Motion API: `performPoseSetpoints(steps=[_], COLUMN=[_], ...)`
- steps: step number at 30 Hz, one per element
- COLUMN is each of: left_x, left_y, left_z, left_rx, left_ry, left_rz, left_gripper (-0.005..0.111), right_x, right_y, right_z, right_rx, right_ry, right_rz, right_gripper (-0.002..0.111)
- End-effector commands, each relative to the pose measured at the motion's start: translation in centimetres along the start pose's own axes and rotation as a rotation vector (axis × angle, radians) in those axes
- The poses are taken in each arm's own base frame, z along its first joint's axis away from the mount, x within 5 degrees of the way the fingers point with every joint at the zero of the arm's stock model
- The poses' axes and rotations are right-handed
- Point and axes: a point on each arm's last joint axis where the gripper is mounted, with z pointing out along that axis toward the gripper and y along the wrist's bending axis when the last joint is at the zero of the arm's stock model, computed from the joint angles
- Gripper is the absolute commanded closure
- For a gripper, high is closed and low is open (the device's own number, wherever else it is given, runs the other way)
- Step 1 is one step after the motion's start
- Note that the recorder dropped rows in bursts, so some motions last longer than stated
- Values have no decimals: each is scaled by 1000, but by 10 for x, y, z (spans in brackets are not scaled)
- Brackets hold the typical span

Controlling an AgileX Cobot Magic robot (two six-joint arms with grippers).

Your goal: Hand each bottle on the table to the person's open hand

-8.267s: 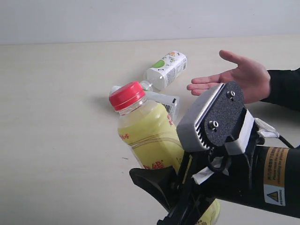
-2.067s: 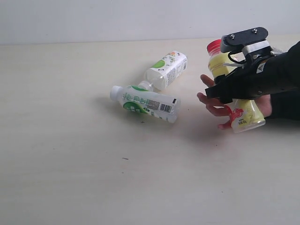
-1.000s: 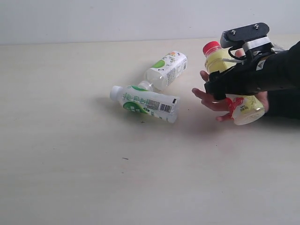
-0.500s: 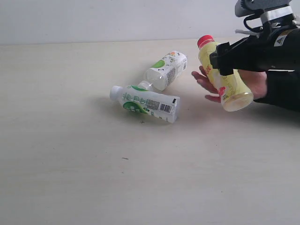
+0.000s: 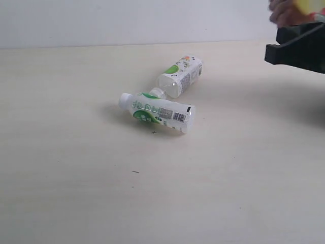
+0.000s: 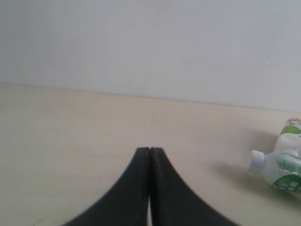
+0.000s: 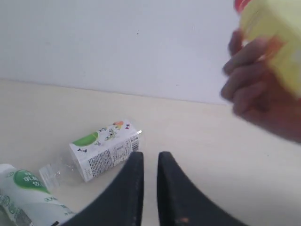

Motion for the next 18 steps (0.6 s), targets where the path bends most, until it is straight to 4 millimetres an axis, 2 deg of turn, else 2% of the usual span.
performPoseSetpoints(steps=[1,6,11,18], left_x=[0,0,0,0], left_y=[0,0,0,0], left_z=[-1,-1,-1,-1], left_rx=[0,0,0,0], left_ry=[-7,-7,-7,-7], left_rz=[-1,-1,-1,-1], left_gripper=[107,107,107,107], right_x=[19,43,55,76], right_y=[-3,5,25,25], right_z=[-10,-16,-25,-31], right_rx=[8,-99,-335,-344], right_ry=[-69,-64,-95,-29], right_rz=[3,-22,-49,-48], right_gripper=[108,108,108,108])
